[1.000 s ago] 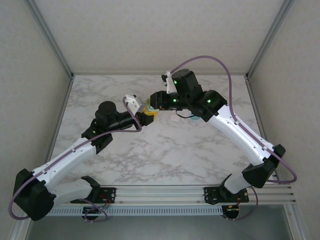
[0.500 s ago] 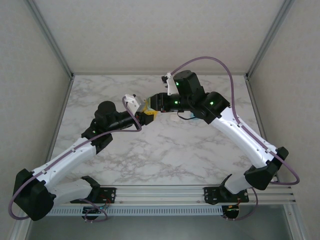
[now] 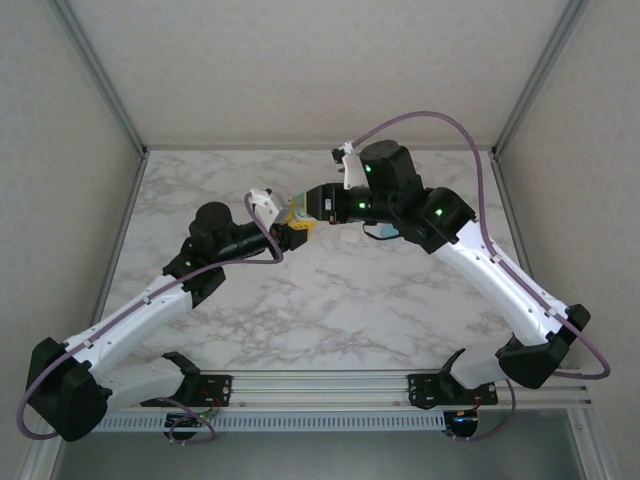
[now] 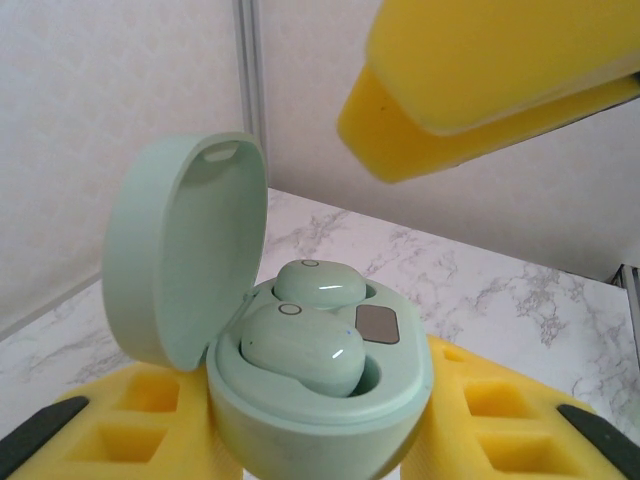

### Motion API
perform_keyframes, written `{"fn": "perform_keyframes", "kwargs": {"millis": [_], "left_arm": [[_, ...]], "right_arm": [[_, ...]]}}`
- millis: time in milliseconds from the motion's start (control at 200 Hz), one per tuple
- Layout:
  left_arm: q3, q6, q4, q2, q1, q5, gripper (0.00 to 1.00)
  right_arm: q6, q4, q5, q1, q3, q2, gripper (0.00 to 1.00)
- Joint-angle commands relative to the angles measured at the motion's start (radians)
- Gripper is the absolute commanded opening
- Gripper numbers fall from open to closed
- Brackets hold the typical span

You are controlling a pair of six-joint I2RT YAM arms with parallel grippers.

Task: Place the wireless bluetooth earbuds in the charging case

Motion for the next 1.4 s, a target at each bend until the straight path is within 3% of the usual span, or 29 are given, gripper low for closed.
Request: {"fn": "perform_keyframes", "kwargs": {"millis": [0, 95, 160, 410, 621, 831, 1046, 1397], "left_arm": [[0.033, 0.011, 0.017, -0.015, -0.007, 0.020, 0.19], [0.029, 0.023, 0.010, -0.018, -0.009, 0.037, 0.19], [0.033, 0.036, 0.000, -0.020, -0.010, 0.065, 0.19], [0.057, 0.101, -0.070, -0.030, -0.030, 0.111, 0.19], [0.068, 0.111, -0.073, -0.033, -0.037, 0.109, 0.19], [0.068, 0.098, -0.058, -0.038, -0.037, 0.073, 0.19], [0.069, 0.077, -0.034, -0.035, -0.037, 0.052, 0.19], [0.075, 0.011, 0.044, -0.023, -0.037, 0.075, 0.20]], "right_arm": [[-0.015, 0.037, 0.098, 0.009, -0.047, -0.080, 0.32], [0.017, 0.005, 0.220, -0.005, -0.063, -0.109, 0.35], [0.052, -0.038, 0.235, -0.041, -0.043, -0.103, 0.35], [0.105, -0.022, 0.026, -0.144, 0.007, -0.013, 0.44], [0.098, -0.032, -0.115, -0.153, 0.062, 0.086, 0.48], [0.068, -0.073, -0.203, -0.153, 0.044, 0.089, 0.49], [0.117, 0.024, -0.269, -0.155, -0.093, 0.003, 0.52], [0.380, 0.445, -0.630, -0.231, -0.376, -0.095, 0.57]]}}
